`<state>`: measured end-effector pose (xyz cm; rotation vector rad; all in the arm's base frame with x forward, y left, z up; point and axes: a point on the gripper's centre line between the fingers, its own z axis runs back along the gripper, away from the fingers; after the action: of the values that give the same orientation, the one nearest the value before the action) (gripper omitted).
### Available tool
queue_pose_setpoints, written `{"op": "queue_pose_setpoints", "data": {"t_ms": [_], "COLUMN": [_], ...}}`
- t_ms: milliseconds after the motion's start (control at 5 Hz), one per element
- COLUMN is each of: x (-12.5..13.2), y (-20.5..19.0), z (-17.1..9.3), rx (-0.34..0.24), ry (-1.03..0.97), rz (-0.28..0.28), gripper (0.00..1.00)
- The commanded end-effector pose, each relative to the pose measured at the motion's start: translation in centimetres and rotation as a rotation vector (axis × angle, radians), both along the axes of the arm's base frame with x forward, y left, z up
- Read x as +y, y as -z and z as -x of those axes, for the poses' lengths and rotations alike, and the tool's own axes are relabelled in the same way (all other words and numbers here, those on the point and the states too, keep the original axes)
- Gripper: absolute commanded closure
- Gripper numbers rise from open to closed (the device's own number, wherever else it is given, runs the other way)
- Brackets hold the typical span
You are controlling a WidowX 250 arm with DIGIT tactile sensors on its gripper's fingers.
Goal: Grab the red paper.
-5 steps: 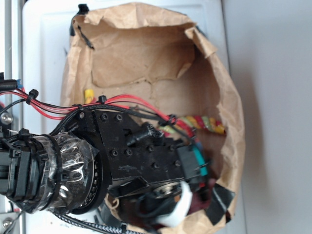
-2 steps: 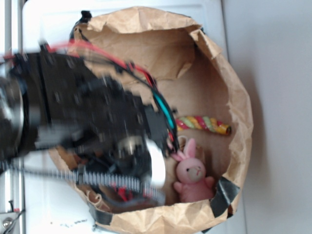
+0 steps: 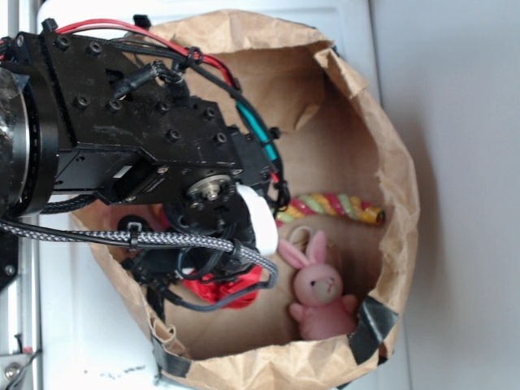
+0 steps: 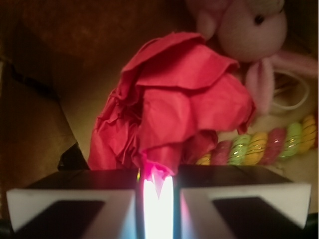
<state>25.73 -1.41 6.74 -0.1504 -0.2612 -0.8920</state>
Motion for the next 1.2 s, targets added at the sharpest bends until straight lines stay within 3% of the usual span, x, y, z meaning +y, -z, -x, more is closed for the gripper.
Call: {"op": "queue_pose_setpoints", "data": {"t_ms": [0,200,400,600,800,1000], "x": [-0.9,-0.5,1.7,-0.9,-1.1,-1.5], "y": [-2.1,-2.2,-4.1,-7.5,-10.0,-11.6], "z": [0.8,0.7,-1.8,2.1,4.4,6.3], "rx": [-0.077,-0.054,0.013,0.042,-0.04,-0.064], "ry": [-0.07,-0.18,-0.357,-0.491,-0.534,-0.596], "rz": [-0.062,-0.083,-0.066,-0.038,0.032,0.0], "gripper": [1.0,1.0,1.0,1.0,1.0,1.0]}}
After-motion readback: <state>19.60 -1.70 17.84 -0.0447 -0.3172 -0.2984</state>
